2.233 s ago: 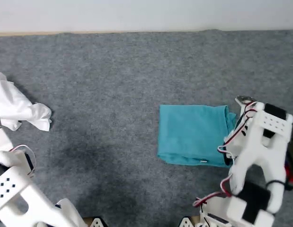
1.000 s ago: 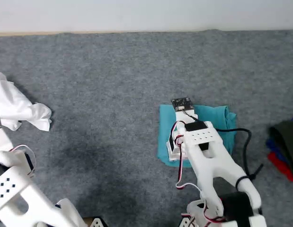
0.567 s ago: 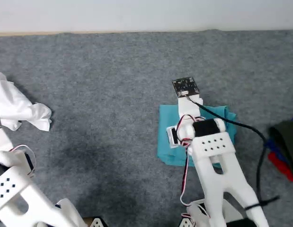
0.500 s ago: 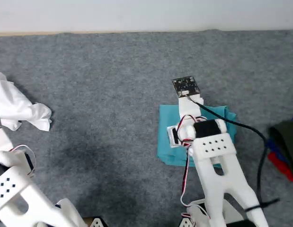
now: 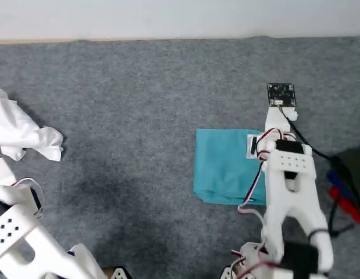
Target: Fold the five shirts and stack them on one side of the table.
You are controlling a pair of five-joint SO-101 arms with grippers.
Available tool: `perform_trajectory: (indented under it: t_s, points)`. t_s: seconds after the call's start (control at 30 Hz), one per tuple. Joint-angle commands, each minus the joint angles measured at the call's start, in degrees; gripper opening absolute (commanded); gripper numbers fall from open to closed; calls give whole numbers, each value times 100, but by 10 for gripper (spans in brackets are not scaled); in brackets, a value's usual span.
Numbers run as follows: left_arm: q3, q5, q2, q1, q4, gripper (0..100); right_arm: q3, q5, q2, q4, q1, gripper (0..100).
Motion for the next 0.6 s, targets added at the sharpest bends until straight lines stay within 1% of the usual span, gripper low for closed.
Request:
perform_trajectory:
  t_s: [0.0, 0.1, 0.27, 0.43, 0.57]
  points:
    - [-31, -220, -105, 35, -53, 4, -360, 62, 681, -752, 295, 10]
    - [-31, -273, -105, 26, -53, 4, -360, 62, 1218, -1156, 470, 10]
    - [-31, -273, -105, 35, -53, 4, -360, 62, 1402, -1209, 497, 10]
    - [-31, -299, -105, 35, -53, 4, -360, 44, 338, -760, 418, 10]
    - [-31, -299, -105, 35, -53, 4, -352, 53, -488, -523, 224, 10]
